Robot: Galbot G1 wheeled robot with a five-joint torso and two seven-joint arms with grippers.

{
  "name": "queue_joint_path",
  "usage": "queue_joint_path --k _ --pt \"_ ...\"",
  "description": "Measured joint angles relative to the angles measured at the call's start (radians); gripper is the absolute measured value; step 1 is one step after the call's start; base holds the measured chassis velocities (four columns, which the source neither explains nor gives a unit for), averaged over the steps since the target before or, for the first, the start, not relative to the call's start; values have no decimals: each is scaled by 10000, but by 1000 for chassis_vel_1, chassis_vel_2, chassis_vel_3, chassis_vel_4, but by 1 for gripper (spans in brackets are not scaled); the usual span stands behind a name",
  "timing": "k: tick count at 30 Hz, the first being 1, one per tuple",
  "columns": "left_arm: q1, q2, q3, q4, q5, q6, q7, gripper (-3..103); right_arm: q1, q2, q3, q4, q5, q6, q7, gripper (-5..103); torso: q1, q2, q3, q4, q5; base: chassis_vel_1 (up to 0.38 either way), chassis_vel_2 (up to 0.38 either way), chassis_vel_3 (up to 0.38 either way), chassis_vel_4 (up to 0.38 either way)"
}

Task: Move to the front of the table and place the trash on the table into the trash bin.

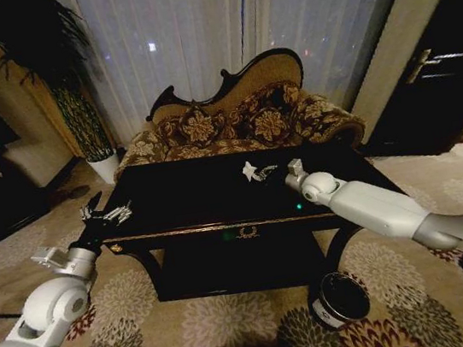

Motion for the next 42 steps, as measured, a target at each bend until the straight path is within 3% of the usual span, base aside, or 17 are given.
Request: queue_joint_path --k 5,9,11,14,16,20,27,31,32,33,36,42 --pt "0 0 0 0 0 0 0 100 -402 -631 786 757 300 -79 142 0 -1 0 0 2 0 0 0 0 0" --pt "0 0 0 0 -1 0 3 100 -1881 -1621 2678 1792 430 -106 60 0 0 0 -1 2 -1 0 0 0 0" --pt "0 0 0 0 0 0 -1 100 -2246 -1774 3031 1952 428 -106 16 0 0 0 -1 2 -2 0 0 0 0" --pt "0 0 0 0 -1 0 6 100 -4067 -2569 4479 2900 390 21 -141 0 -2 1 -1 -7 9 0 0 0 0" --pt "0 0 0 0 0 0 2 100 -4300 -2683 4720 3042 385 70 -148 0 -2 0 -1 -7 6 0 0 0 0" --pt "0 0 0 0 0 0 1 100 -6226 -3173 6897 3842 318 249 -206 0 -2 1 -2 -1 -2 0 0 0 0" --pt "1 0 0 0 0 0 2 100 -7404 -3242 8087 3832 270 523 -319 0 -2 1 0 1 0 0 0 0 0" --pt "0 0 0 1 -1 0 0 100 -9118 -3088 9924 3657 204 785 -605 0 0 0 1 3 2 0 0 0 0" --pt "0 0 0 1 -1 0 0 100 -9118 -3088 9924 3657 204 785 -605 0 0 0 1 3 2 0 0 0 0" --pt "1 0 0 1 -1 0 -1 100 -10048 -2977 10921 3630 156 918 -766 0 0 0 0 1 -6 0 0 0 0" --pt "1 0 0 0 0 0 -7 100 -11904 -2660 12553 3512 16 1197 -1095 0 -1 1 0 0 5 0 0 0 0" --pt "0 0 1 0 -1 0 2 100 -13945 -2098 14470 3375 -297 1712 -1658 0 0 1 -1 -1 -3 0 0 0 0"
